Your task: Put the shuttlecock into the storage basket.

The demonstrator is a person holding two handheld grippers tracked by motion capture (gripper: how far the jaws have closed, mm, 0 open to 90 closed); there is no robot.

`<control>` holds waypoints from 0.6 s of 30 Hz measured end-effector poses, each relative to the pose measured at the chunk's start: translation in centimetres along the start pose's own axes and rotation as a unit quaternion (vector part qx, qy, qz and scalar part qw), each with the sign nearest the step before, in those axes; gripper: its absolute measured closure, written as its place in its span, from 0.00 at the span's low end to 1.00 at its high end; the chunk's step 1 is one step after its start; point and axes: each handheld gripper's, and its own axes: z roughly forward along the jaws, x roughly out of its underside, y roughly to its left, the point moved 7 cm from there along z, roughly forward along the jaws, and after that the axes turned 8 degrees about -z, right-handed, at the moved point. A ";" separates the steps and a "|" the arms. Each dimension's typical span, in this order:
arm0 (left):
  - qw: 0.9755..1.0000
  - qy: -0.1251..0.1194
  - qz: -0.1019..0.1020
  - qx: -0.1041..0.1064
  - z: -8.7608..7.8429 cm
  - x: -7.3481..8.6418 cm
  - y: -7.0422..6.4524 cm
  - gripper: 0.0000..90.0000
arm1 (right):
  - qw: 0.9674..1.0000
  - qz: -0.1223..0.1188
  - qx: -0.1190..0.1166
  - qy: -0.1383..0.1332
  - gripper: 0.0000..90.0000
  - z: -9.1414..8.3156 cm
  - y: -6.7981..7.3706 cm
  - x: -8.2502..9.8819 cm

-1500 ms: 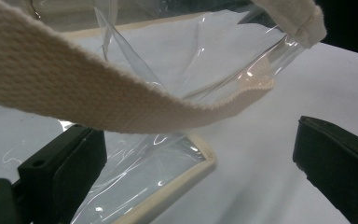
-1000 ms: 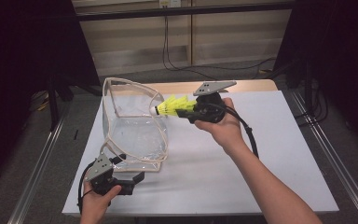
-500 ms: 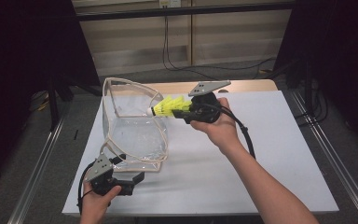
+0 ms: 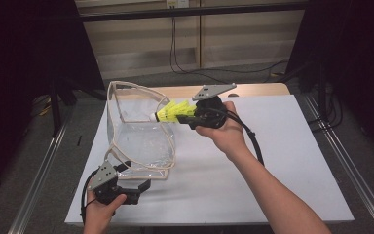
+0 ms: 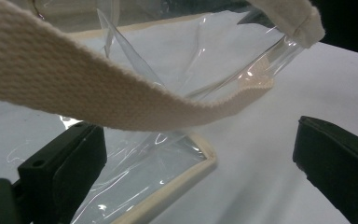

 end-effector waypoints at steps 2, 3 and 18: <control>1.000 0.000 0.000 -0.001 0.0 0.0 0.0 0.03 | 1.000 -0.002 -0.001 0.000 0.89 0.1 0.0 -0.1; 1.000 0.000 0.000 -0.001 0.0 0.0 0.0 0.03 | 1.000 -0.001 -0.002 0.000 0.89 0.2 0.1 -0.2; 1.000 -0.001 -0.004 0.000 0.0 0.0 0.1 0.03 | 1.000 -0.012 -0.009 0.009 0.89 1.3 0.7 -0.8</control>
